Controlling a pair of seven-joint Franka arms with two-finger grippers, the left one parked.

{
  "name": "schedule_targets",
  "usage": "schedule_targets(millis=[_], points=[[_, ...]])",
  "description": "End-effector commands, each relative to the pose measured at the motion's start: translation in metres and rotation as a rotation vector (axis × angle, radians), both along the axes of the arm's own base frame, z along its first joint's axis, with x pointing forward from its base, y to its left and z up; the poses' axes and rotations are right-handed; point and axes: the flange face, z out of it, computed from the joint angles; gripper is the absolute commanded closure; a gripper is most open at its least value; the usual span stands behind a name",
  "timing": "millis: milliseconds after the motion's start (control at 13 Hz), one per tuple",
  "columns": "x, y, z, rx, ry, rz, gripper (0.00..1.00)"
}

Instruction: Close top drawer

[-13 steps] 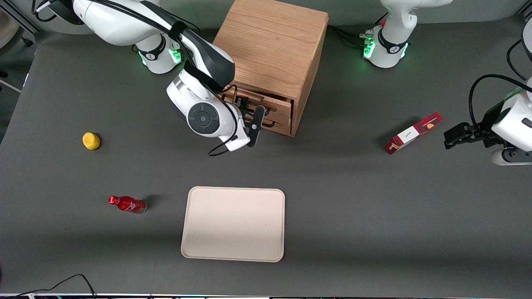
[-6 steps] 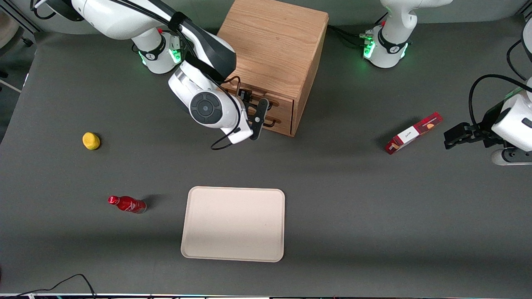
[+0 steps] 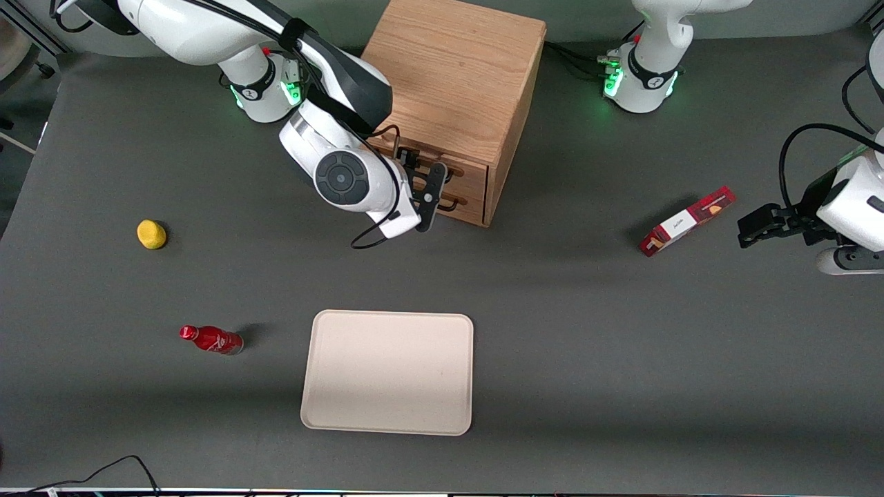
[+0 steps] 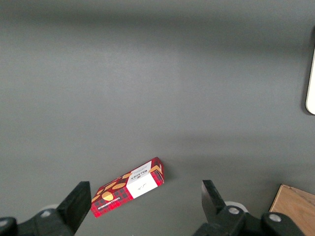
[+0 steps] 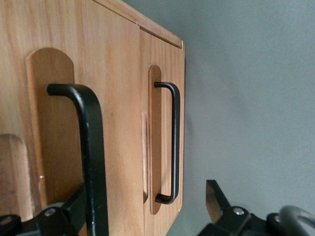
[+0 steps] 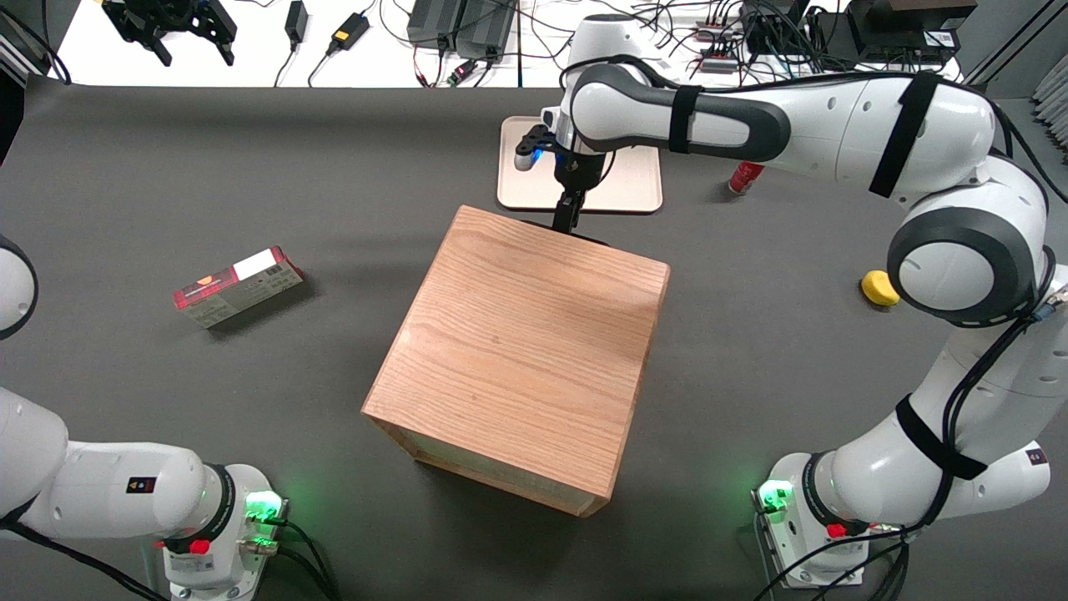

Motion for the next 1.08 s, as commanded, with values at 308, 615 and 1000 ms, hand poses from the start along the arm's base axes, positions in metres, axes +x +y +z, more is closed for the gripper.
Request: schedule_targets(millis=[308, 615, 1000], points=[[0.009, -0.004, 0.09, 0.098, -0.055, -0.087, 0.0], [0.012, -0.019, 0.153, 0.101, -0.14, -0.094, 0.0], [-0.024, -0.092, 0.277, -0.113, -0.44, -0.242, 0.0]])
